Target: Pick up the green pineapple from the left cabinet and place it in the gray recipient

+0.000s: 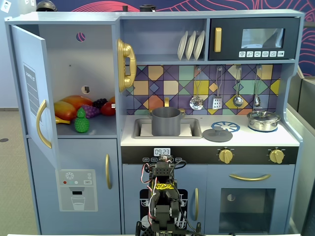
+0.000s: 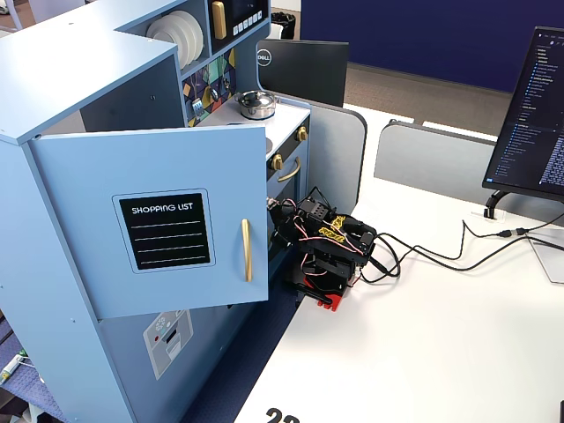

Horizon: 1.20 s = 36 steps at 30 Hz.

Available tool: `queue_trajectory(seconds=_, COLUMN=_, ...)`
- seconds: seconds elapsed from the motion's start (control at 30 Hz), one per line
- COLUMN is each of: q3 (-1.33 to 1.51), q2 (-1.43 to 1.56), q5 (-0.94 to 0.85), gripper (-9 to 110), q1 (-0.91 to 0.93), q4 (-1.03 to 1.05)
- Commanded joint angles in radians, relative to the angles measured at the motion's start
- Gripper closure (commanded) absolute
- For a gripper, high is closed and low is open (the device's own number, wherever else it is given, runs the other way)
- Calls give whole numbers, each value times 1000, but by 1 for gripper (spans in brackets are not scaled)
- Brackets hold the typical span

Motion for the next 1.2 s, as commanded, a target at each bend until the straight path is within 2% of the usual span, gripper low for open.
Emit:
queue_trajectory(seconds=0.0, q3=0, q2=-9, q5=6, gripper=101, q1=-187, q4=170)
queue_trajectory(seconds=0.1, q3=-26, q2=-11, q5=57, gripper=101, q1=-336, q4=-17)
queue_trajectory(seconds=0.17, q3=-60, q2=-9, q5=83, gripper=101, q1=-448, q4=-245)
queue_trajectory(seconds=0.3, q3=-150, q2=-44, q5=64, gripper=101, q1=-666, q4=-716)
queue_trajectory(seconds=0.4, q3=-284, q2=-141, q5=-14, gripper=96, q1=-785, q4=-942)
queue_trajectory(seconds=0.63, q3=-611, q2=-360, q5=-67, gripper=73, q1=-834, q4=-1060)
queue_trajectory(seconds=0.8, q3=-696, q2=-465, q5=-95, gripper=67, q1=-827, q4=-1123)
queue_trajectory(seconds=1.0, q3=-699, q2=-646, q5=-74, gripper=65, q1=-779, q4=-1381)
queue_trajectory(seconds=1.17, q3=-732, q2=-779, q5=-72, gripper=61, q1=-747, q4=-1511)
